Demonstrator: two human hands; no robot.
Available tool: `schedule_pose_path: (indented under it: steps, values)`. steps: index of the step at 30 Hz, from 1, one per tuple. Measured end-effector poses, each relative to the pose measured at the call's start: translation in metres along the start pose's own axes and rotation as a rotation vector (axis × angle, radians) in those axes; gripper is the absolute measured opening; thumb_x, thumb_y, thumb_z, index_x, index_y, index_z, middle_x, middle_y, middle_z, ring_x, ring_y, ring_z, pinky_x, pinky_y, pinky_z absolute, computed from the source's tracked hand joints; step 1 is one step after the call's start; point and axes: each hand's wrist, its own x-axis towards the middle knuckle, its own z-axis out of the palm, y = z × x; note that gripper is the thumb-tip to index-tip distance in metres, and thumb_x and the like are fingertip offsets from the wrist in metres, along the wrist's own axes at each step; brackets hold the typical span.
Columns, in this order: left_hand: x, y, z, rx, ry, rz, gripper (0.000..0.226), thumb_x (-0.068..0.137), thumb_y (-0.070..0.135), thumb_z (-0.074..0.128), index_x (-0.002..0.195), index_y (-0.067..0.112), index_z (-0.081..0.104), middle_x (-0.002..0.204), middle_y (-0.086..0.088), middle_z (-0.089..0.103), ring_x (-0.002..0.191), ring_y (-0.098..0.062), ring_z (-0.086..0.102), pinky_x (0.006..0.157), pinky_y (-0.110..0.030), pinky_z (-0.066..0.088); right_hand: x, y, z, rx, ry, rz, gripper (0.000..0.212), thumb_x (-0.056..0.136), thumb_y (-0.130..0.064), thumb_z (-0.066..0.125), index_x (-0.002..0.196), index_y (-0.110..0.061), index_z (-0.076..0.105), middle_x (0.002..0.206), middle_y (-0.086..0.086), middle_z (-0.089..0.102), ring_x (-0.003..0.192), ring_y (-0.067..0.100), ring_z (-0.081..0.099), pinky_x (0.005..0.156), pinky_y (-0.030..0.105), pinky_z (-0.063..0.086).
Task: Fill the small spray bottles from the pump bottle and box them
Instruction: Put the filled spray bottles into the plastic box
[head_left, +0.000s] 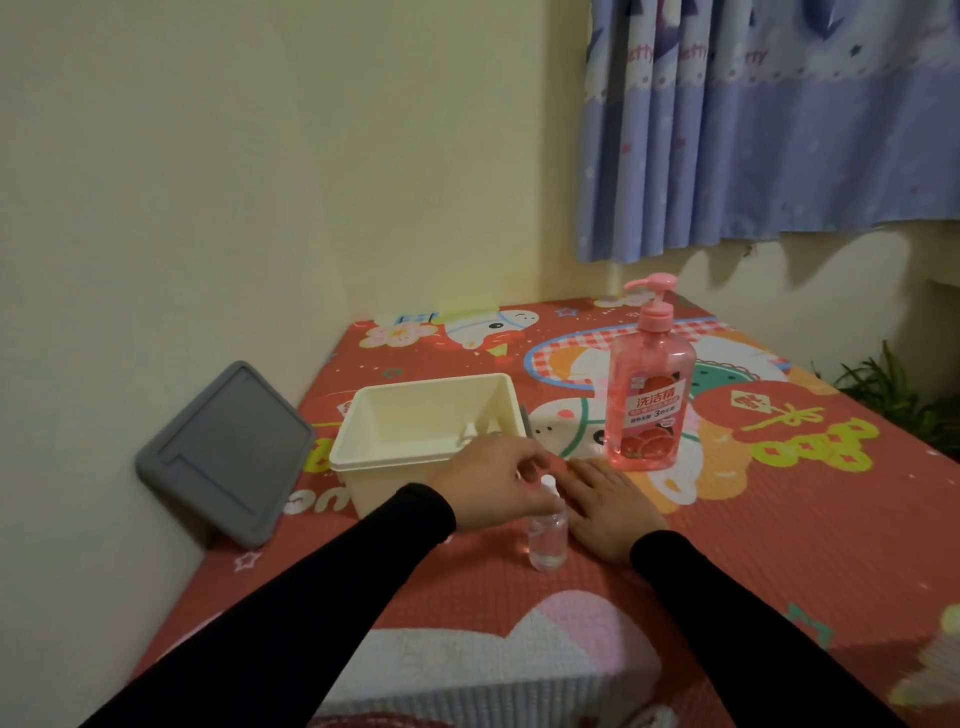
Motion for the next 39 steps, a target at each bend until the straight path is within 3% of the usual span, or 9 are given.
schedule_pose_path:
  steps: [3, 10, 15, 17, 22, 29, 33, 39]
  values:
    - [-0.006, -0.003, 0.01, -0.004, 0.022, 0.034, 0.014, 0.081, 0.035, 0.072, 0.085, 0.033, 0.059, 0.077, 0.016, 0.059, 0.074, 0.001, 0.057, 0.066, -0.016, 0.042, 0.002, 0.001, 0.001, -0.007, -0.002, 0.003, 0.058, 0.096, -0.056, 0.023, 0.149, -0.035, 0.024, 0.16, 0.0, 0.02, 0.148, 0.02, 0.013, 0.121, 0.039, 0.01]
    - [-0.009, -0.009, 0.015, -0.087, 0.057, 0.036, 0.014, 0.081, 0.034, 0.071, 0.085, 0.022, 0.065, 0.082, 0.009, 0.068, 0.077, -0.003, 0.062, 0.071, -0.02, 0.049, 0.002, 0.001, 0.002, -0.016, -0.007, -0.001, 0.057, 0.097, -0.055, 0.025, 0.15, -0.034, 0.023, 0.16, 0.001, 0.019, 0.148, 0.021, 0.013, 0.121, 0.039, 0.009]
    - [-0.001, -0.02, 0.001, -0.118, 0.084, 0.03, 0.013, 0.08, 0.034, 0.072, 0.087, 0.022, 0.07, 0.086, 0.005, 0.071, 0.083, -0.011, 0.065, 0.083, -0.039, 0.053, 0.002, 0.001, 0.002, -0.012, 0.002, 0.011, 0.072, 0.086, -0.067, 0.008, 0.149, -0.035, 0.022, 0.159, 0.0, 0.021, 0.147, 0.021, 0.015, 0.121, 0.04, 0.012]
    - [0.002, -0.024, -0.011, -0.182, 0.145, 0.026, 0.015, 0.079, 0.034, 0.074, 0.087, 0.021, 0.072, 0.087, 0.004, 0.072, 0.085, -0.013, 0.067, 0.085, -0.041, 0.053, 0.004, 0.002, 0.003, -0.017, 0.004, 0.008, 0.078, 0.081, -0.069, 0.003, 0.149, -0.036, 0.022, 0.159, 0.0, 0.022, 0.147, 0.021, 0.016, 0.121, 0.04, 0.012]
    - [0.01, -0.028, -0.051, -0.553, 0.221, 0.014, 0.007, 0.084, 0.009, 0.072, 0.088, 0.014, 0.069, 0.086, -0.002, 0.074, 0.079, -0.015, 0.069, 0.077, -0.034, 0.054, 0.004, 0.001, 0.001, -0.038, -0.019, 0.012, 0.062, 0.094, -0.062, 0.02, 0.15, -0.036, 0.02, 0.16, 0.0, 0.018, 0.148, 0.021, 0.013, 0.122, 0.039, 0.009]
    - [0.042, -0.05, -0.096, -0.771, 0.344, -0.12, 0.018, 0.088, 0.009, 0.068, 0.105, 0.005, 0.065, 0.092, -0.008, 0.07, 0.083, -0.02, 0.067, 0.086, -0.037, 0.056, 0.003, -0.002, -0.002, -0.04, -0.041, 0.025, 0.062, 0.094, -0.063, 0.02, 0.15, -0.036, 0.019, 0.161, -0.001, 0.016, 0.149, 0.019, 0.011, 0.122, 0.039, 0.007]
    - [0.063, -0.072, -0.101, -0.715, 0.363, -0.199, 0.013, 0.088, 0.008, 0.066, 0.099, 0.0, 0.064, 0.092, -0.013, 0.066, 0.084, -0.023, 0.063, 0.087, -0.037, 0.055, 0.003, -0.002, -0.002, -0.037, -0.045, 0.026, 0.062, 0.094, -0.063, 0.02, 0.151, -0.037, 0.018, 0.161, -0.002, 0.016, 0.149, 0.018, 0.01, 0.122, 0.039, 0.007]
    - [0.088, -0.104, -0.09, -0.511, 0.363, -0.352, 0.011, 0.088, 0.01, 0.066, 0.087, 0.0, 0.064, 0.081, -0.014, 0.057, 0.069, -0.021, 0.054, 0.07, -0.032, 0.052, 0.003, -0.003, -0.003, -0.032, -0.037, 0.03, 0.061, 0.095, -0.062, 0.021, 0.151, -0.037, 0.018, 0.161, -0.003, 0.014, 0.149, 0.017, 0.008, 0.122, 0.037, 0.006]
